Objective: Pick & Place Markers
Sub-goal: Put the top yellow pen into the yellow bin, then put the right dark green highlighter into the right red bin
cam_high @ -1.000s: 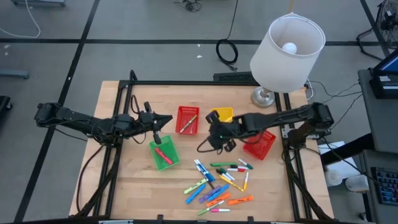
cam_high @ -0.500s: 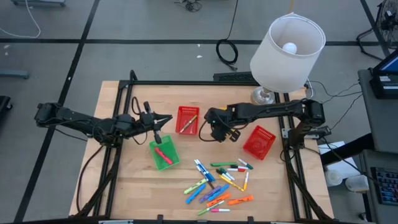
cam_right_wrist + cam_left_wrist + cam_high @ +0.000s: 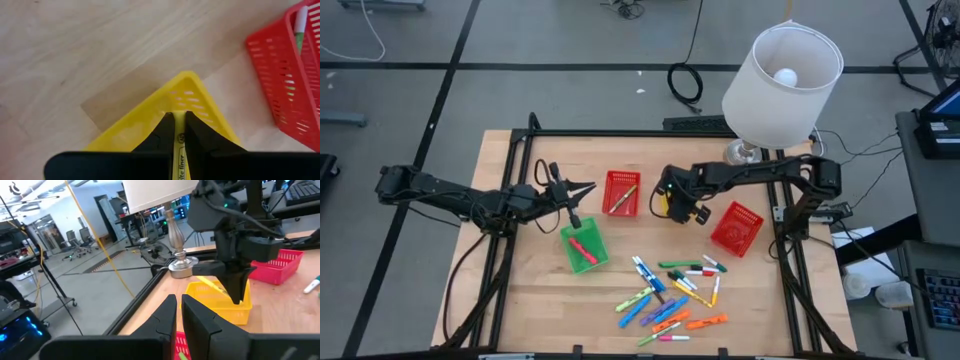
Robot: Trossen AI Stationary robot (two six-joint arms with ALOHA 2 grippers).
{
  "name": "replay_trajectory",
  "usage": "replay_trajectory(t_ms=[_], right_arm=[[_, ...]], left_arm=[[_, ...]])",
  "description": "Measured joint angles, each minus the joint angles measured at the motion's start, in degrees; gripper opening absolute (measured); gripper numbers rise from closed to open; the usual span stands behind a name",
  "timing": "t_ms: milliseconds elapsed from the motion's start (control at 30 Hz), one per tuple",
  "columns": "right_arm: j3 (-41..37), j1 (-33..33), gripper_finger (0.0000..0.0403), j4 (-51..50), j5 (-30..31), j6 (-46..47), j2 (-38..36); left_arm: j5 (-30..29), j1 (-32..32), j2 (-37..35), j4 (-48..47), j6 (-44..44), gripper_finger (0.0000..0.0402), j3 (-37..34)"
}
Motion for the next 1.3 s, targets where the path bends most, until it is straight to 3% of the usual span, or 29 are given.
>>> replay_trajectory(t_ms=[200,433,733,900,1067,1167,1300], right_arm=[[-2.1,-0.3,0.0013,4.2,-0.9,0.1,0.0],[-2.3,-0.3,0.008,5.4,-0.5,0.1,0.0],[-2.4,2.9,0.0089,5.3,11.0,7.6,-3.8],[-2.4,10.0,0.0069,3.7,17.8,15.2,-12.9],[-2.4,20.5,0.0047,4.5,25.9,25.2,-26.5],[-2.4,26.6,0.0034,5.4,27.5,35.6,-35.2],[-2.3,32.1,0.0022,3.4,27.4,58.0,-45.9]], left_arm=[[-0.4,0.0,0.0,0.5,0.0,0.0037,0.0],[-0.4,0.0,0.0,1.0,0.0,0.0037,0.0],[-0.3,0.0,0.0,0.9,-2.2,0.0037,0.0],[-0.3,-0.1,0.0,0.8,-4.4,0.0037,0.0],[-0.3,-0.1,0.0,0.8,-4.9,0.0037,0.0],[-0.3,-0.1,0.0,0.8,-4.9,0.0037,0.0],[-0.3,-0.1,0.0,0.9,-4.9,0.0037,0.0]])
